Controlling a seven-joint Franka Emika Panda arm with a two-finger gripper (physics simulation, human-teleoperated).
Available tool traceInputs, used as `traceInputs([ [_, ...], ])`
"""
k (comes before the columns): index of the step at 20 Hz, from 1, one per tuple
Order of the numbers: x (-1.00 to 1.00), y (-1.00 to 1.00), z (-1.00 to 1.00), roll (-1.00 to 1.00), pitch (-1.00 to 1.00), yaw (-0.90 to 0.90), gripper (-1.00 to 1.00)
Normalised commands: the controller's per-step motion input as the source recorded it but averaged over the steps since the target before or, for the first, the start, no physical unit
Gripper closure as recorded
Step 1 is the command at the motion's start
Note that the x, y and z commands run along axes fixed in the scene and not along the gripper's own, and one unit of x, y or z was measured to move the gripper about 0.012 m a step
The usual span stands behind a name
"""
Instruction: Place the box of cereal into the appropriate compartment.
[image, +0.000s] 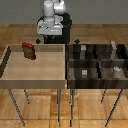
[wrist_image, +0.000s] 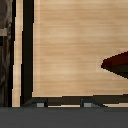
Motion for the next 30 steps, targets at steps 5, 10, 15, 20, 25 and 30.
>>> traceInputs([
  [5, 0.00, 0.00, 0.00, 0.00, 0.00, 0.00, -1.00],
  [10, 0.00, -0.60, 0.00, 0.00, 0.00, 0.00, -1.00],
  [15, 0.00, -1.00, 0.00, 0.00, 0.00, 0.00, -1.00],
  [20, 0.00, -1.00, 0.00, 0.00, 0.00, 0.00, -1.00],
  [25, 0.00, -0.80, 0.00, 0.00, 0.00, 0.00, -1.00],
  [30, 0.00, 0.00, 0.00, 0.00, 0.00, 0.75, -1.00],
])
